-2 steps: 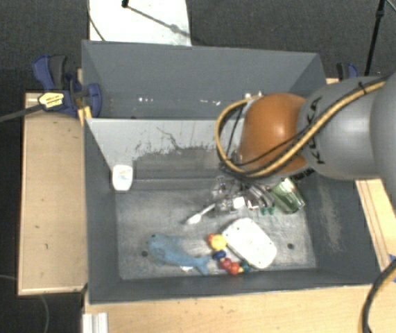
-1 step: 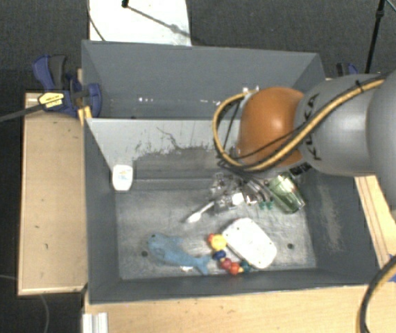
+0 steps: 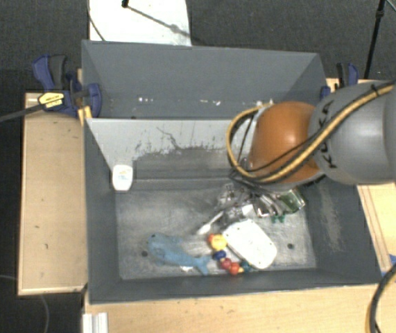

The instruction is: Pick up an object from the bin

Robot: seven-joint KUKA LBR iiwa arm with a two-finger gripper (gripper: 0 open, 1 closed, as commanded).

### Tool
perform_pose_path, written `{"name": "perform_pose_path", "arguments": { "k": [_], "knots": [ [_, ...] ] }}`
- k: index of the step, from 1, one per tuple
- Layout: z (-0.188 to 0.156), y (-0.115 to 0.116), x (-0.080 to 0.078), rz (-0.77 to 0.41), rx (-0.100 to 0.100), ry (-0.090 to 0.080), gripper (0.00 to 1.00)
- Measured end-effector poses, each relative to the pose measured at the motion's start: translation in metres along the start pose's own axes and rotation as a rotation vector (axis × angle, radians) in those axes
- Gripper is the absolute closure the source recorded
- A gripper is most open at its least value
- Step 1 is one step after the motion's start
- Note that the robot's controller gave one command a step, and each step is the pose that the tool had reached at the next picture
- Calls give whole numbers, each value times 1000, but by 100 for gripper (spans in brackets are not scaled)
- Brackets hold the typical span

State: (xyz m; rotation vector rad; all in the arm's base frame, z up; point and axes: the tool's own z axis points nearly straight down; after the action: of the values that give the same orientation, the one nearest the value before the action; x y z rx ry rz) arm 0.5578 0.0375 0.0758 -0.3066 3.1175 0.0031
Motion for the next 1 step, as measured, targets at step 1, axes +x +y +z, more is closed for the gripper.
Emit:
{"name": "perform_pose_path", "arguments": {
  "k": [1],
  "knots": [
    [-3, 8, -7, -1, 1, 9, 100]
  ]
}}
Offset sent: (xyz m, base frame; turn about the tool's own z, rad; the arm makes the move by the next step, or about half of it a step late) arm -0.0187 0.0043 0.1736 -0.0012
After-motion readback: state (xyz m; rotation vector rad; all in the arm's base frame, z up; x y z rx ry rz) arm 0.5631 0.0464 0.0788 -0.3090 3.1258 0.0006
